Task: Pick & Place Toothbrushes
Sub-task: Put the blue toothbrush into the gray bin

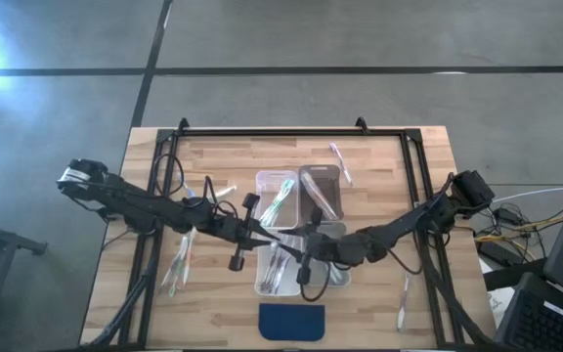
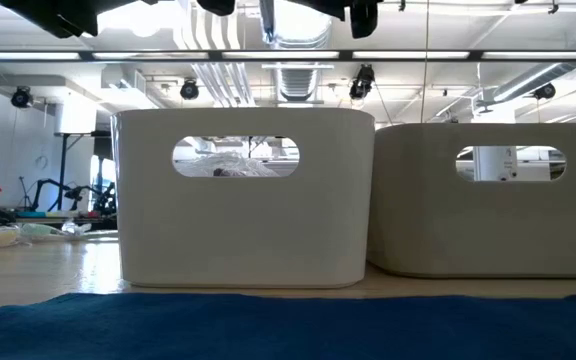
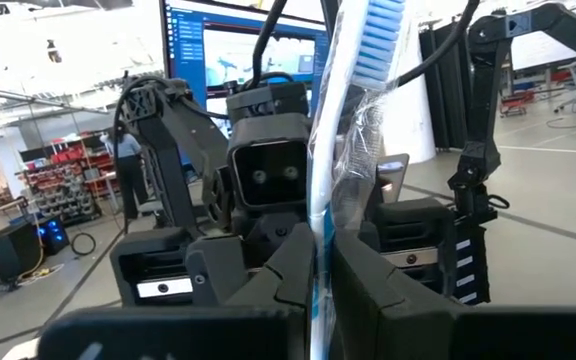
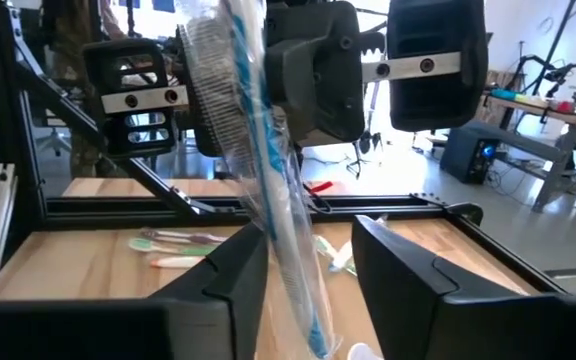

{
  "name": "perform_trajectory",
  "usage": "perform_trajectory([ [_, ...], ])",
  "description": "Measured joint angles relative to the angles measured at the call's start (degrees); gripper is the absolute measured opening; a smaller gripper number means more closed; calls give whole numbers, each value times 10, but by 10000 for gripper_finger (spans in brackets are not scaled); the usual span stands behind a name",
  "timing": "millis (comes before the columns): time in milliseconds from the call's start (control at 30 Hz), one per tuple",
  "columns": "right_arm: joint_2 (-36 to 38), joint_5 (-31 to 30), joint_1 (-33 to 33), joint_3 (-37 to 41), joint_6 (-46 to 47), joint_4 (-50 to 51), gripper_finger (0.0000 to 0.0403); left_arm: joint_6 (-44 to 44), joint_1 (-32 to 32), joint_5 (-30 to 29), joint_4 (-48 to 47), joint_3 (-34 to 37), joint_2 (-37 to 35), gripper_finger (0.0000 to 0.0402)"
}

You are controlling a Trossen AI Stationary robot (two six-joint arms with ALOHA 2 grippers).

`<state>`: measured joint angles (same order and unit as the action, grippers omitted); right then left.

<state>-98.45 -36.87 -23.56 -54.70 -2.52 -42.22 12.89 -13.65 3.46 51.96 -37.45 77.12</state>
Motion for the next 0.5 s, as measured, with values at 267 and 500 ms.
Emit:
perform_trajectory([
  [267,0,3,-1,1,-9,1,46,0,0,-5,0,0,0,26],
  [500,0,3,-1,1,-22,3,23,-6,0,-5,-1,0,0,26],
])
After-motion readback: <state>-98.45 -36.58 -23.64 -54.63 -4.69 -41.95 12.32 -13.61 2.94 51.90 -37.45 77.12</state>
